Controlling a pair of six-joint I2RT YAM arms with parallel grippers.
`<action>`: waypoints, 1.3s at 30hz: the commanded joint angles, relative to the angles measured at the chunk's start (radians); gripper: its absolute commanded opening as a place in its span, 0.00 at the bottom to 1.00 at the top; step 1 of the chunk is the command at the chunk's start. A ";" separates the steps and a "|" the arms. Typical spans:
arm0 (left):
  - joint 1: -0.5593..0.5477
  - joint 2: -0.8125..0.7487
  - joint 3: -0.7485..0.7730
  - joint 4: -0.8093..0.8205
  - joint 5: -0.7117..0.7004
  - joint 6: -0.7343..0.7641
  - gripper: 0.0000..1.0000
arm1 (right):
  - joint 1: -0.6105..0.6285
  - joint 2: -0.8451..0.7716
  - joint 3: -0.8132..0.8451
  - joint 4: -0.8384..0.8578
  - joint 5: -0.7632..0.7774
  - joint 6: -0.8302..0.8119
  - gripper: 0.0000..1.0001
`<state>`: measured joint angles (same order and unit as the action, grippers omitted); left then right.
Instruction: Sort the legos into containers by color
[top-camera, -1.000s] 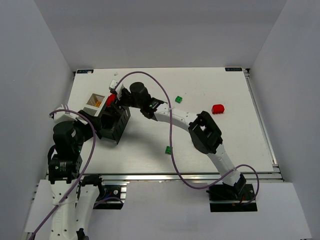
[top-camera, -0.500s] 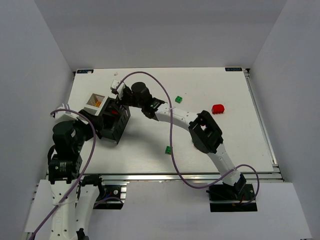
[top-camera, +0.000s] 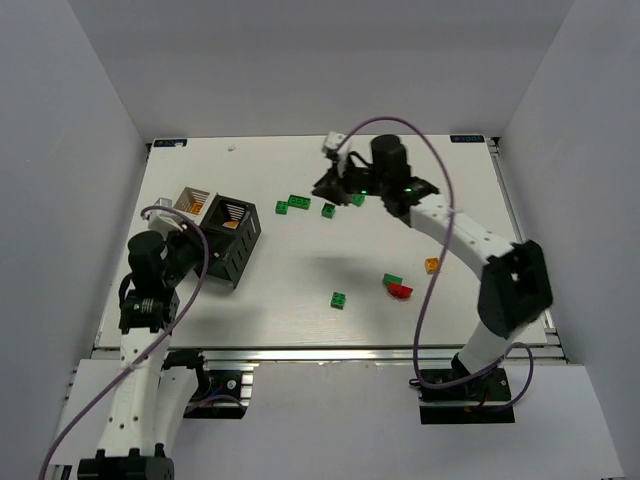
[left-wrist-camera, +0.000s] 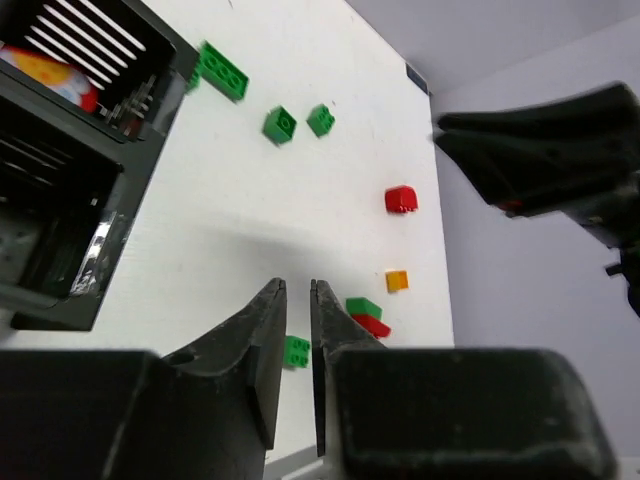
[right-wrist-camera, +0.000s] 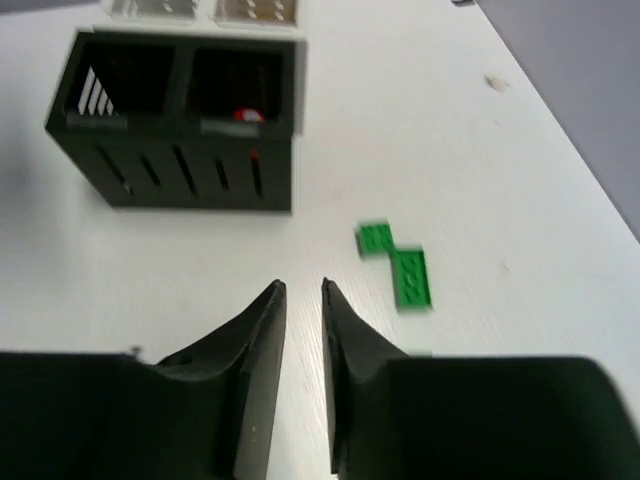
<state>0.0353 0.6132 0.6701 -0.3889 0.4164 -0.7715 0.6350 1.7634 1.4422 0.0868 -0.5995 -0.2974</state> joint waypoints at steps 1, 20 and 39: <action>-0.015 0.054 -0.006 0.154 0.124 -0.052 0.26 | -0.073 -0.149 -0.150 -0.180 -0.094 -0.052 0.27; -0.584 0.545 0.229 0.171 -0.177 0.041 0.70 | -0.594 -0.319 -0.424 -0.335 0.420 0.193 0.80; -0.601 0.511 0.154 0.197 -0.235 -0.015 0.72 | -0.610 0.013 -0.210 -0.325 0.564 0.159 0.89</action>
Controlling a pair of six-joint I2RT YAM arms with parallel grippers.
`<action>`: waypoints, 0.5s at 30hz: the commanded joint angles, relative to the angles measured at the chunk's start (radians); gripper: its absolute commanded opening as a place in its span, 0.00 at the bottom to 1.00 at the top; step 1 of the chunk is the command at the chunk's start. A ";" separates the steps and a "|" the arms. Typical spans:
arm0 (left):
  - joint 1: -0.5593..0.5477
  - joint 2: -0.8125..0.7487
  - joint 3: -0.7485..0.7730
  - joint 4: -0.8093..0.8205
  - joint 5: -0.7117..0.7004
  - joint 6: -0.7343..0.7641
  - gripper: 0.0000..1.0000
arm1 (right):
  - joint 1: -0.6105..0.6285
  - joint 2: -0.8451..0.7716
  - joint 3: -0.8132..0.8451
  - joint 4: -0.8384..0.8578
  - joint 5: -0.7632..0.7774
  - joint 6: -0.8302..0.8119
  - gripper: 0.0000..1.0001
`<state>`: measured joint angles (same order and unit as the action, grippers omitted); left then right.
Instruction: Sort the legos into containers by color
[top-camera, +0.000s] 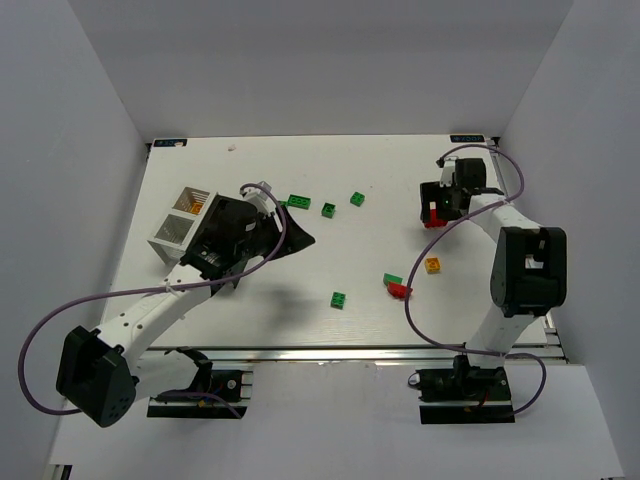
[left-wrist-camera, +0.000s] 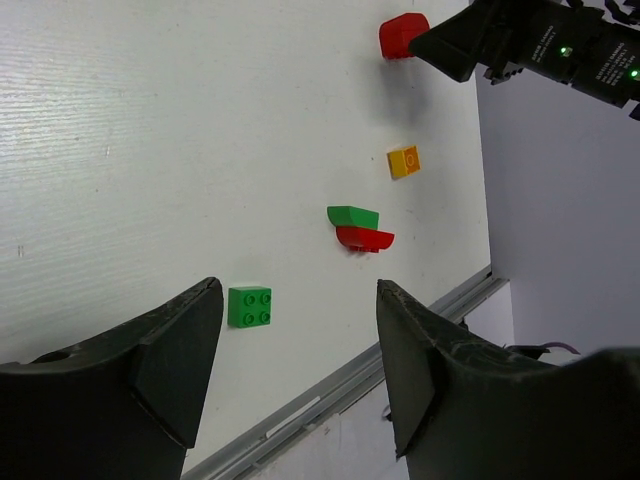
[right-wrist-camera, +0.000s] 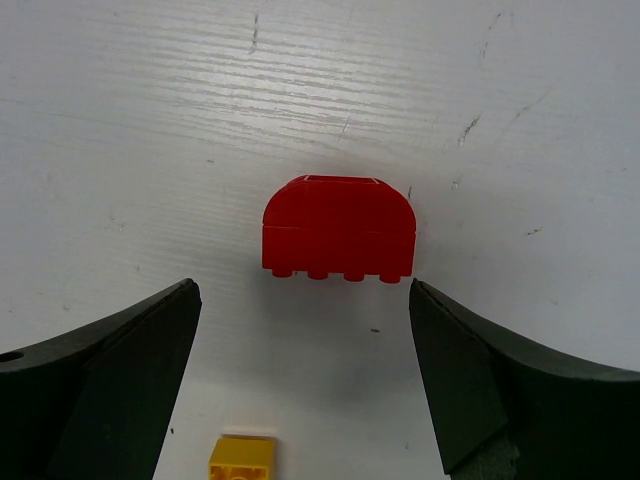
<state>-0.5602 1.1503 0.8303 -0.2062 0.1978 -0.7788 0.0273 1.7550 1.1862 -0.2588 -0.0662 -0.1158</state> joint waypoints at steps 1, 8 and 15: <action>-0.006 -0.024 -0.007 0.013 -0.020 -0.010 0.72 | -0.003 0.027 0.049 0.020 0.037 -0.021 0.89; -0.006 0.009 0.006 0.021 -0.017 -0.002 0.72 | -0.003 0.070 0.043 0.027 0.049 -0.013 0.89; -0.006 0.046 0.026 0.031 -0.008 0.010 0.72 | -0.003 0.090 0.023 0.064 0.049 -0.022 0.89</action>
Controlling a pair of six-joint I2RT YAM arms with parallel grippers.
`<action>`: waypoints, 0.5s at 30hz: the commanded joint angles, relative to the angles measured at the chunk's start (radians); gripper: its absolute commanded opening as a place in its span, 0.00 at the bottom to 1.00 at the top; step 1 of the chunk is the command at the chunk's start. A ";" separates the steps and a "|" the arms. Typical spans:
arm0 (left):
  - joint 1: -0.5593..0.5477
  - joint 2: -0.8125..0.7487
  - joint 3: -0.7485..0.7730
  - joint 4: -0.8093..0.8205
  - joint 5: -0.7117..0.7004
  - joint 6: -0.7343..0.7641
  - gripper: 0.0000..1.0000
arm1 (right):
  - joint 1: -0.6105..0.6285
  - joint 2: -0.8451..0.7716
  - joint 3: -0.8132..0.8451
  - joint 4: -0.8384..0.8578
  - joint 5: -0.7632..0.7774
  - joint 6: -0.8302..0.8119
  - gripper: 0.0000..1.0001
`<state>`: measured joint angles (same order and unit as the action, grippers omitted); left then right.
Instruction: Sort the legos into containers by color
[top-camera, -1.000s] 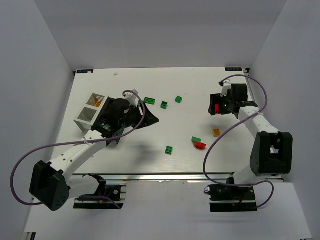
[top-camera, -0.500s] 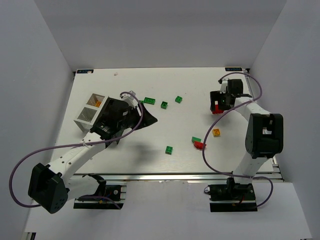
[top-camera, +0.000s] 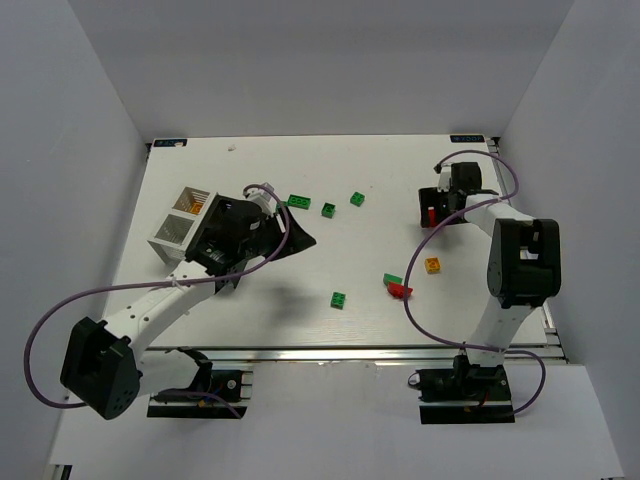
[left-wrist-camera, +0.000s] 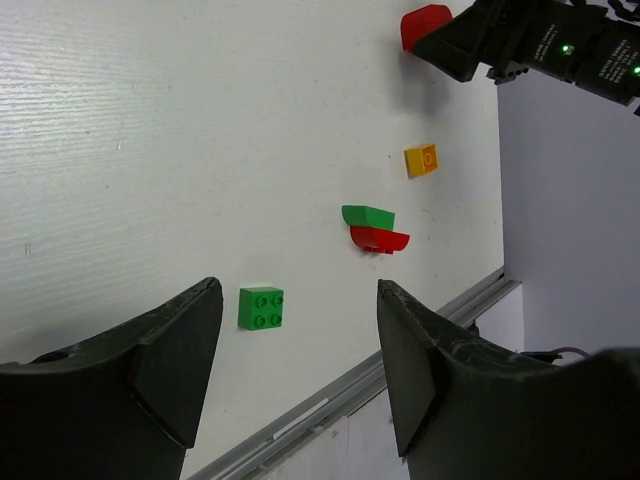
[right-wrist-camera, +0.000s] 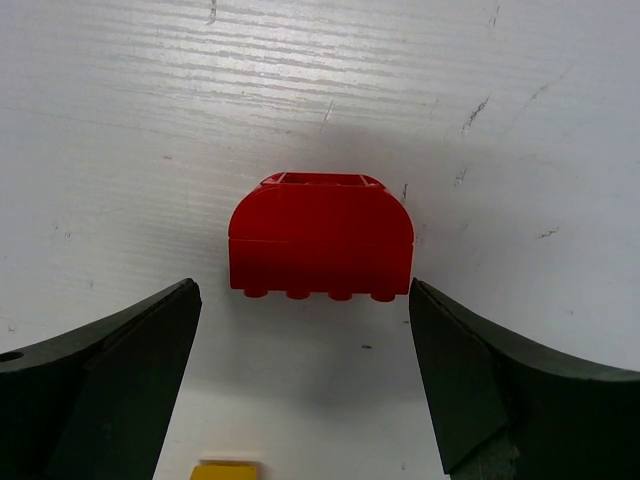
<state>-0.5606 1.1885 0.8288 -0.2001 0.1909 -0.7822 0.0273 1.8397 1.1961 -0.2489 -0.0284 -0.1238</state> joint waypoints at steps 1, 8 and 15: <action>-0.005 0.013 0.029 0.027 0.001 0.015 0.72 | -0.003 0.013 0.011 0.057 0.013 -0.019 0.89; -0.005 0.036 0.049 0.031 0.004 0.026 0.72 | -0.003 0.039 0.020 0.083 0.018 -0.037 0.86; -0.005 0.034 0.049 0.036 0.002 0.026 0.72 | -0.003 0.053 0.011 0.097 0.024 -0.045 0.82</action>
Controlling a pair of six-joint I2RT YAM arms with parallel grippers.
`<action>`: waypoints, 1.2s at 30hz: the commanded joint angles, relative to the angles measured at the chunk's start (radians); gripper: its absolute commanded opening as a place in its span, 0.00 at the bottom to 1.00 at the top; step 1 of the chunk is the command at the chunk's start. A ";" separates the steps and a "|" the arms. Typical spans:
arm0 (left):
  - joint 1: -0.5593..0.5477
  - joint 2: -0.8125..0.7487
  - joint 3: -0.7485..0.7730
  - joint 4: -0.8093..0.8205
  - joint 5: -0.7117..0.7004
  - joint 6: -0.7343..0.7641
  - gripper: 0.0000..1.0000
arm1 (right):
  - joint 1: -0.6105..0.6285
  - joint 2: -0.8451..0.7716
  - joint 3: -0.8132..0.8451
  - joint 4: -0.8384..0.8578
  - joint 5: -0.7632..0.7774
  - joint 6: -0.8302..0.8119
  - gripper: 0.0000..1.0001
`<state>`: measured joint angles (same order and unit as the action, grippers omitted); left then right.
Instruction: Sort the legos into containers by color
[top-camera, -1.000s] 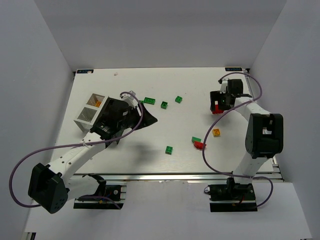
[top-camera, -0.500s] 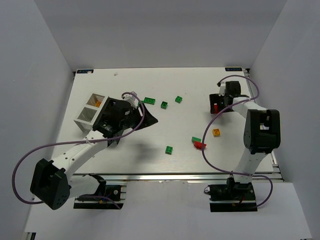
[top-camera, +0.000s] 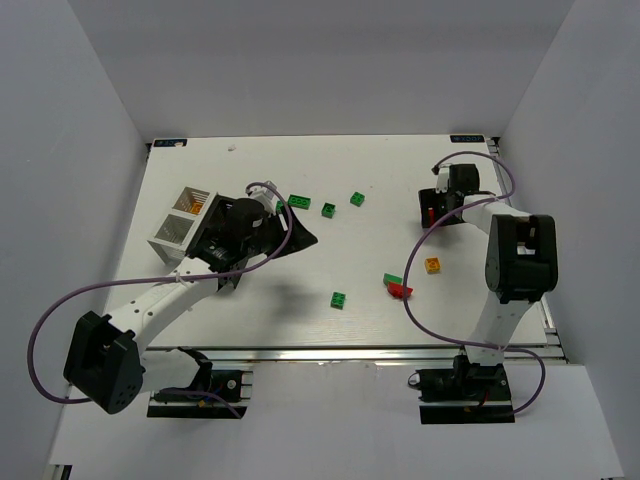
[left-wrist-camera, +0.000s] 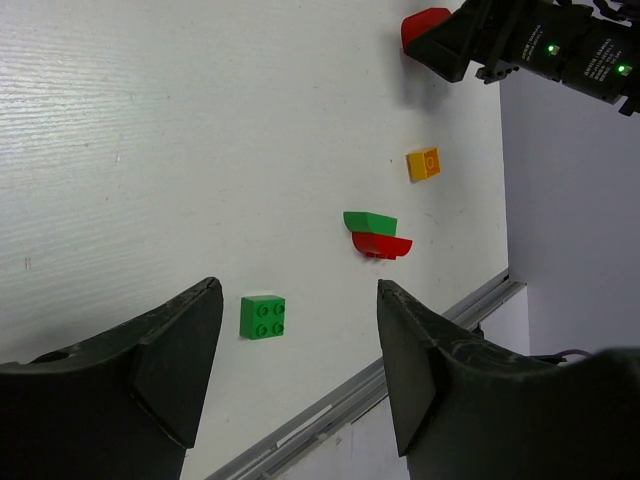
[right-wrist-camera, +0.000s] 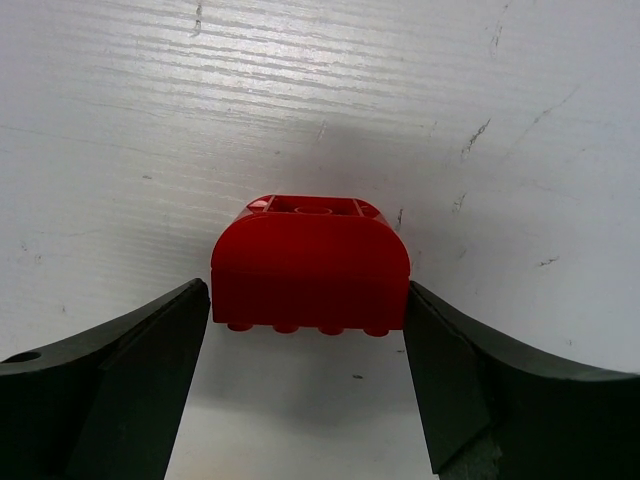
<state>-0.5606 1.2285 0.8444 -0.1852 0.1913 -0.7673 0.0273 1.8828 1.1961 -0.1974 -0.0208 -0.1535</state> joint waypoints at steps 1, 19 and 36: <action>-0.005 -0.007 0.030 0.020 0.002 0.010 0.72 | -0.003 0.018 0.013 0.046 0.016 -0.014 0.81; -0.005 -0.040 0.004 0.137 0.074 -0.041 0.73 | -0.010 -0.131 -0.047 0.085 -0.242 -0.158 0.19; -0.007 0.016 -0.007 0.458 0.349 -0.130 0.74 | 0.189 -0.626 -0.274 -0.117 -0.923 -0.800 0.00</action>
<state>-0.5606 1.2518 0.8425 0.1967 0.4671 -0.8845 0.1616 1.2949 0.9333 -0.2676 -0.8783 -0.8211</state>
